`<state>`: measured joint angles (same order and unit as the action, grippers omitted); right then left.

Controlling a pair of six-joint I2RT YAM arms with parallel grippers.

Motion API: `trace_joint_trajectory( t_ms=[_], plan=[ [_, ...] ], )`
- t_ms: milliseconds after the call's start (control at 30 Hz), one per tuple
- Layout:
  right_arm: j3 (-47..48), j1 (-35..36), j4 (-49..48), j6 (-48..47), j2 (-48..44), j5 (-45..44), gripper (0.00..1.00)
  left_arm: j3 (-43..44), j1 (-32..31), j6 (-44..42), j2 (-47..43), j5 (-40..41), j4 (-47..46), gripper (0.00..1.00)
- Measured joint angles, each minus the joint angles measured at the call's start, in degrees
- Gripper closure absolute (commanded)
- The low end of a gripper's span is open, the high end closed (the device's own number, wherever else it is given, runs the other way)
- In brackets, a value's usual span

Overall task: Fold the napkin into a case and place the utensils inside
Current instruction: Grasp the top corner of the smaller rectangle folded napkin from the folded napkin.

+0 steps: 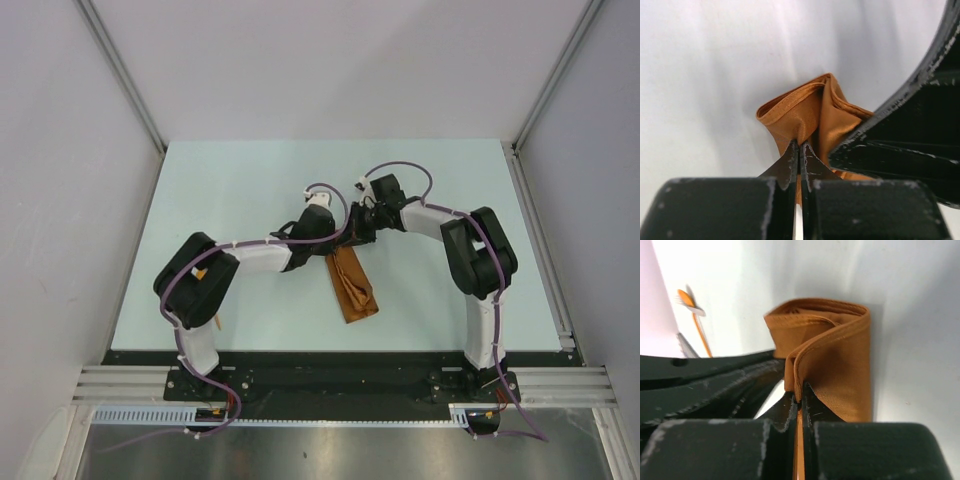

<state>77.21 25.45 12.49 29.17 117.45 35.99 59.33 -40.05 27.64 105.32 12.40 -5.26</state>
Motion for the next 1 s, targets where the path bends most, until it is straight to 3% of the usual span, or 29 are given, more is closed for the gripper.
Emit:
trace_joint_trajectory(
  t_ms=[67, 200, 300, 467, 700, 1000],
  plan=[
    [-0.2, 0.1, -1.4, 1.6, 0.2, 0.8, 1.00, -0.4, 0.2, 0.9, -0.1, -0.9, -0.7, 0.99],
    [-0.9, 0.1, -3.0, 3.8, 0.3, 1.2, 1.00, -0.4, 0.8, 2.3, -0.1, -2.0, -0.5, 0.68],
    [-1.5, -0.3, -3.5, 4.5, 0.3, 1.2, 1.00, 0.0, 0.9, 2.1, -0.1, -1.8, 1.2, 0.61],
    [-2.7, -1.1, -3.7, 4.8, 0.3, 1.5, 1.00, 0.3, 0.4, 1.7, -0.5, 0.5, 3.3, 0.62],
    [-2.9, -1.5, -3.7, 4.9, 0.3, 1.8, 1.00, 0.8, -3.7, -2.3, -3.1, 7.5, 4.2, 0.85],
    [-2.9, -1.5, -3.8, 4.8, 0.3, 2.1, 1.00, 7.4, -5.7, -10.8, -1.1, 9.9, 6.0, 0.83]
  ],
)
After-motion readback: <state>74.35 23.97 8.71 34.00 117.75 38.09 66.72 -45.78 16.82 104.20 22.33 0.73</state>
